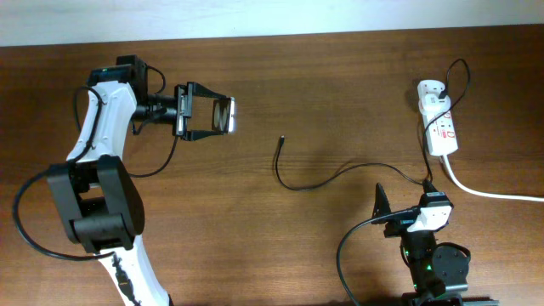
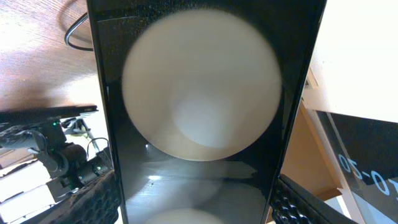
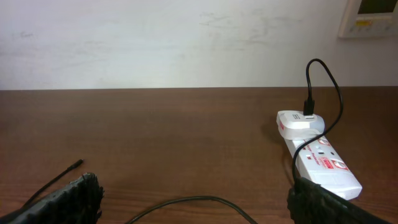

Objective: Plug charger to phone and switch on socket
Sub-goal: 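Raise the held phone upright and hold it left of center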

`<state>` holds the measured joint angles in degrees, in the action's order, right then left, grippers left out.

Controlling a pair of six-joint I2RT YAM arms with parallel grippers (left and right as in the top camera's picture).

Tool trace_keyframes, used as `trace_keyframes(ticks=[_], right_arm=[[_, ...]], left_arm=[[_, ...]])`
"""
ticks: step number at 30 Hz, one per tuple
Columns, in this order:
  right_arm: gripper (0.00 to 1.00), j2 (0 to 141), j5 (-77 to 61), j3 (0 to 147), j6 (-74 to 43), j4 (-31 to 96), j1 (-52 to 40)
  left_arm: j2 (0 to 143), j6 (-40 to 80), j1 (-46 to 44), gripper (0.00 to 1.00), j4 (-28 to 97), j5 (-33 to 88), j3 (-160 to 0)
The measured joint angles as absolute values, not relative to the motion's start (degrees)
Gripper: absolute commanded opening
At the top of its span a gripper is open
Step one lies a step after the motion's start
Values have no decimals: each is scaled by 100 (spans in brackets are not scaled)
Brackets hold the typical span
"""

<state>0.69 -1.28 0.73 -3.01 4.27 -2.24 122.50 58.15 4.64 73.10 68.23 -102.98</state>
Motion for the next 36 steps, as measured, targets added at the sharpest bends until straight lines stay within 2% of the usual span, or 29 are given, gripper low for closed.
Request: trace_keyframes(ticks=[12, 31, 36], right_arm=[[99, 69, -128, 73, -303, 427, -226], [99, 69, -128, 73, -301, 427, -226], [99, 69, -130, 73, -303, 427, -224]], left_arm=[[12250, 5815, 464, 22, 7308, 6823, -10298], [12250, 5815, 464, 17, 7308, 6823, -10298], [12250, 5815, 464, 19, 7308, 6823, -10298]])
